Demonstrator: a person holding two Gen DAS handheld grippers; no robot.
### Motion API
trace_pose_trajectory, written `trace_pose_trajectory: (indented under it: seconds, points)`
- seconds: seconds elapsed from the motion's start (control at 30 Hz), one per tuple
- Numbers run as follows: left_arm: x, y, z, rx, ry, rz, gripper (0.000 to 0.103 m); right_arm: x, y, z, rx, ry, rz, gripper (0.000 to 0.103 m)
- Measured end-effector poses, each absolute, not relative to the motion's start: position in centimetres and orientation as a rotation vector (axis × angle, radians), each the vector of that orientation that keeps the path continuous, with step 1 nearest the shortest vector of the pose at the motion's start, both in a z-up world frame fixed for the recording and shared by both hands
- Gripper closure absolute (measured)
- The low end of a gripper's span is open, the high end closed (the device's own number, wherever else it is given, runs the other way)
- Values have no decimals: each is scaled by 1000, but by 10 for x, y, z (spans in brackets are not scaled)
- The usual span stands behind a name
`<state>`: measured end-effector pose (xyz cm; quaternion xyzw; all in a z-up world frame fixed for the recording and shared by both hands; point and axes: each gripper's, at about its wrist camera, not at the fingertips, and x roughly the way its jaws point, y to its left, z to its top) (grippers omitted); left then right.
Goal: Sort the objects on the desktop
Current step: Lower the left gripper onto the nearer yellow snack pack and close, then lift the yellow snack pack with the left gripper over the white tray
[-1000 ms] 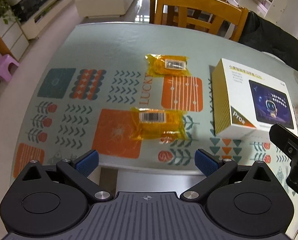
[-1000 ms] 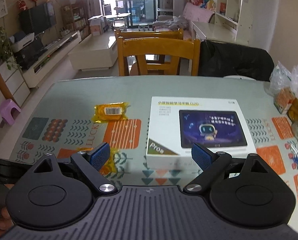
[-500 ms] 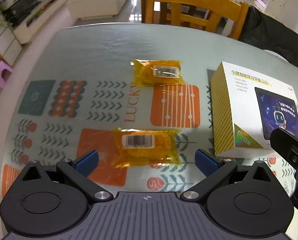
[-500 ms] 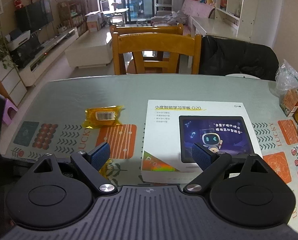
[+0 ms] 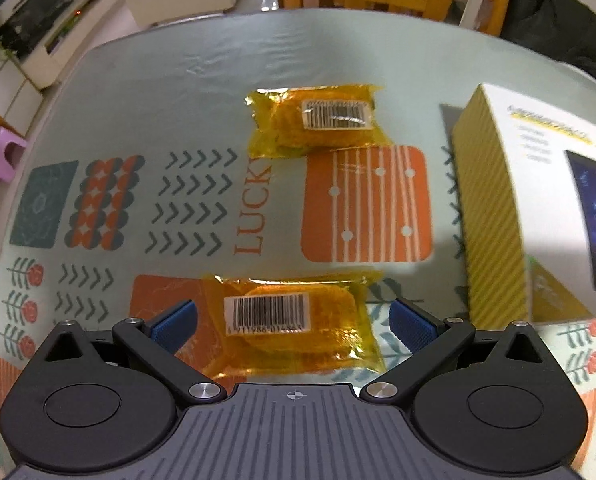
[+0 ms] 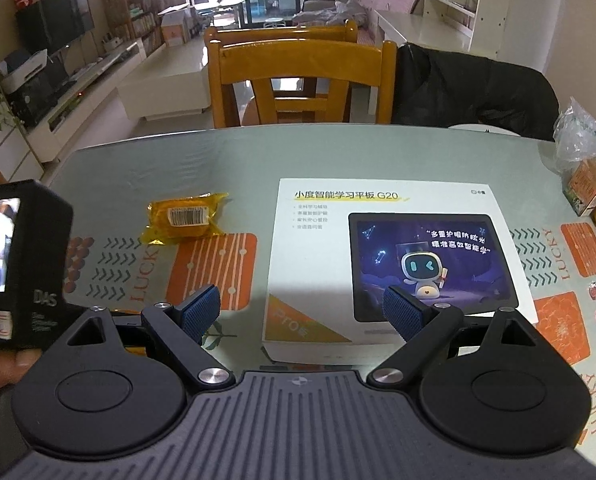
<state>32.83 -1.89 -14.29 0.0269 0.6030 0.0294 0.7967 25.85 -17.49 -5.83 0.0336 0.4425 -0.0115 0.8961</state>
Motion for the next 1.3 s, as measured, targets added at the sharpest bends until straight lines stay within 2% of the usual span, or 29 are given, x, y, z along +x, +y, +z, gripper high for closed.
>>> trace_pose_trajectory:
  seconds: [0.57,0.87,0.9,1.03,1.13,1.3]
  points:
    - [334,-22,-180,141,1361,43,0,266,-176,-75,85,957,-18,0]
    - [338,-17,-180,106,1357,26,0,268,-177,-78,93,963,-20,0]
    - [337,-16,-180,104,1352,23,2,268,-177,-78,93,963,-19,0]
    - [333,-18,-169,113,1327,7,28,267,-178,-78,96,963,-20,0]
    - [330,-17,-160,107,1313,5,32,266,-177,-77,101,962,-18,0]
    - [318,-16,-139,101,1271,23,33,261,-175,-71,101,947,-6,0]
